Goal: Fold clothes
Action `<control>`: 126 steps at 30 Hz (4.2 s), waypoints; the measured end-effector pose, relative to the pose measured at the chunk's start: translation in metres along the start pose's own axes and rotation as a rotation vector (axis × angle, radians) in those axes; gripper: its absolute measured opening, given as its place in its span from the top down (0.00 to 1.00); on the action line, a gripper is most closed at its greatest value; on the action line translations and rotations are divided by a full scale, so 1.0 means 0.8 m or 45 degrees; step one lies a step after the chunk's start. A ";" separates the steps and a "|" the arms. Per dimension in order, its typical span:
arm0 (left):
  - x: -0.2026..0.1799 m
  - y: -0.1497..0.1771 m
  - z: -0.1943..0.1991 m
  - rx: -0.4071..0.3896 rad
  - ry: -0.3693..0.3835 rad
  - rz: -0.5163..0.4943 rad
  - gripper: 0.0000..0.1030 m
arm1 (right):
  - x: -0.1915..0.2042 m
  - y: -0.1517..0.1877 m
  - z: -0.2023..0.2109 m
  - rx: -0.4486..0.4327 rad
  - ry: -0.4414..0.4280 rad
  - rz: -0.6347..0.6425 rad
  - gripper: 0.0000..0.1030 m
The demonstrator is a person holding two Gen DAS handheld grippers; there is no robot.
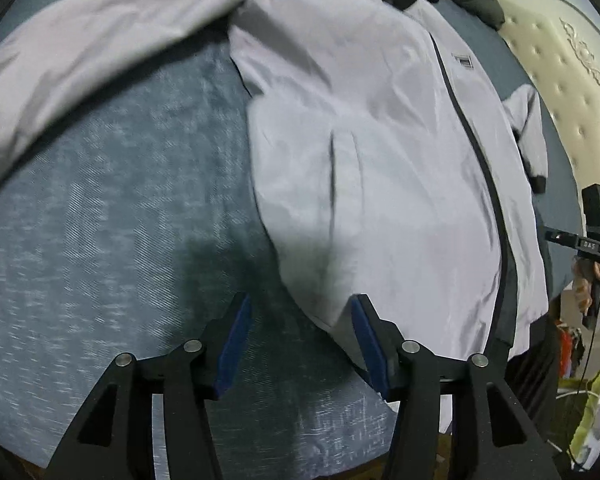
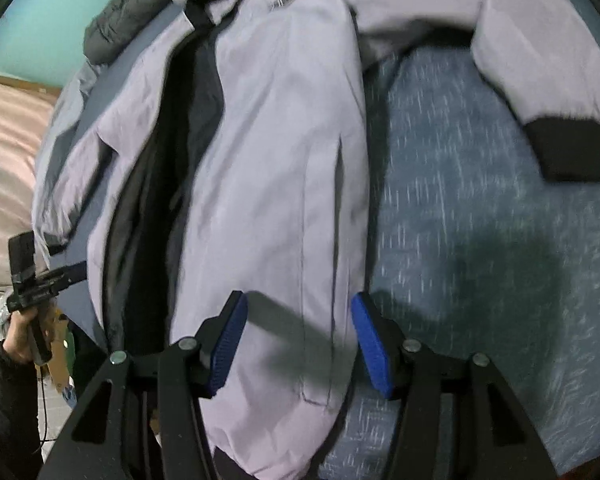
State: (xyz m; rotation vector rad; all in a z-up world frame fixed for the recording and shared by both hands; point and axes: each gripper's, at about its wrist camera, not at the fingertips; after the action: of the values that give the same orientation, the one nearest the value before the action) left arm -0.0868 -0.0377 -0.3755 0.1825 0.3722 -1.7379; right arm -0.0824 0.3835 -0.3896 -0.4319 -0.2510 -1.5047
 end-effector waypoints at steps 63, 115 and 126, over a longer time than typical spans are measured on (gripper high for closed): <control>-0.142 0.042 0.119 -0.227 0.161 -0.136 0.96 | 0.182 0.030 -0.051 -0.057 -0.288 0.093 0.98; -0.113 0.035 -0.017 -0.142 0.201 -0.028 0.61 | 0.084 -0.053 0.057 -0.293 -0.121 0.002 0.93; -0.119 0.034 -0.033 -0.137 0.260 -0.073 0.93 | 0.067 -0.047 0.050 -0.278 -0.100 -0.025 0.93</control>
State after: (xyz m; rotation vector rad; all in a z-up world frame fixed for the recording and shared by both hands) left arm -0.0437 0.0549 -0.3734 0.2748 0.6242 -1.7556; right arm -0.1125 0.3514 -0.3262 -0.6651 -0.1532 -1.5424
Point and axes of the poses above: each gripper's, at about its wrist camera, not at the fingertips, and z roughly against the way its jaws point, x to its left, y to its underside, and after that the axes turned 1 degree about z, right-handed
